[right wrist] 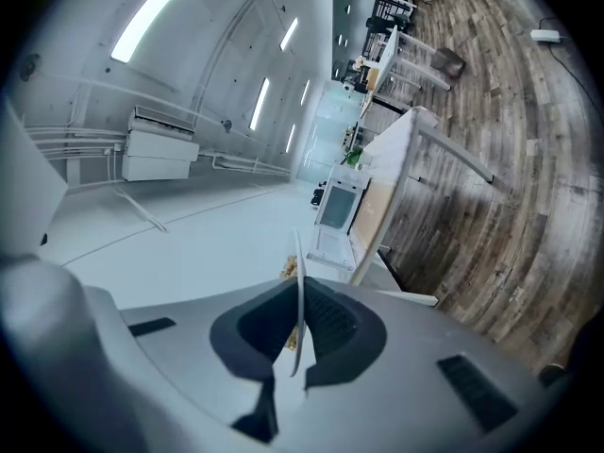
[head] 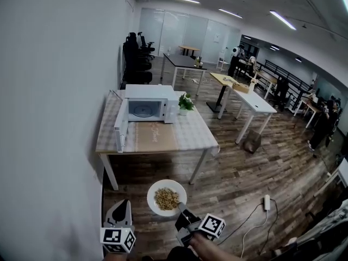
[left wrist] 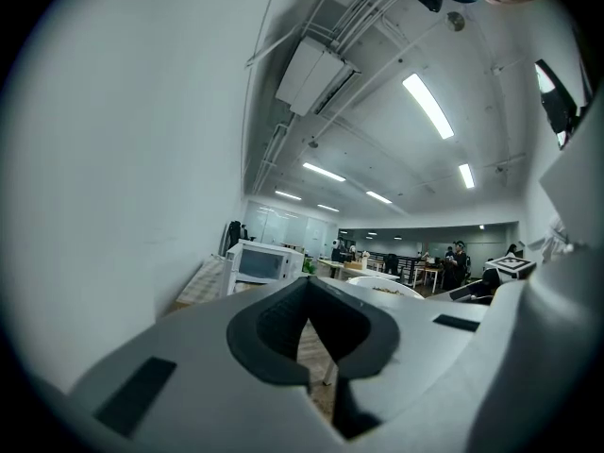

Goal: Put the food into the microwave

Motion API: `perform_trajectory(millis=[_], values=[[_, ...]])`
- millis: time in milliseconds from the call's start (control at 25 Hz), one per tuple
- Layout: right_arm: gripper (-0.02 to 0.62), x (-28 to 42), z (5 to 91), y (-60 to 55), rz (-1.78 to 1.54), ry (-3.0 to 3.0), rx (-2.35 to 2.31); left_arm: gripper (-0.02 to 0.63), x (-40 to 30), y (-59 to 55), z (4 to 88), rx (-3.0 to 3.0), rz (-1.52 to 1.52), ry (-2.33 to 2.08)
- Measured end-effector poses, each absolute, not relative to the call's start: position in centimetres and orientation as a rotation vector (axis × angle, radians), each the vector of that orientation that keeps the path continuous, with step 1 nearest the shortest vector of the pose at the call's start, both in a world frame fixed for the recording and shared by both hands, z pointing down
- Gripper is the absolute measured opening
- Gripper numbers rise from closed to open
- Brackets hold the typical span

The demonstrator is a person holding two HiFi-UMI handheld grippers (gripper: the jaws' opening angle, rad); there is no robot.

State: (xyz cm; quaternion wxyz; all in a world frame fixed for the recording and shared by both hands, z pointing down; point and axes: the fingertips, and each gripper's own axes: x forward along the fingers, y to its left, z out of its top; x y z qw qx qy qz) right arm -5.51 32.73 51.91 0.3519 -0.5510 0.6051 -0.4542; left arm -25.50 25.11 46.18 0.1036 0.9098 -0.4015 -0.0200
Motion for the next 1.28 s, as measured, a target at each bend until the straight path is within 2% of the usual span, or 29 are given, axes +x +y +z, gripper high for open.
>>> perform_trajectory(millis=[480,1280], values=[[0.018,-7.1,50.0,28.4,-1.128,1.607,-1.396,0.008,-26.8,22.3,44.7,2.704,-0.087,-1.181],[0.017,0.4,50.9,15.6,-1.184,1.643,-1.321,0.009,-17.8,10.6,43.9,2.715,-0.039,-1.209]])
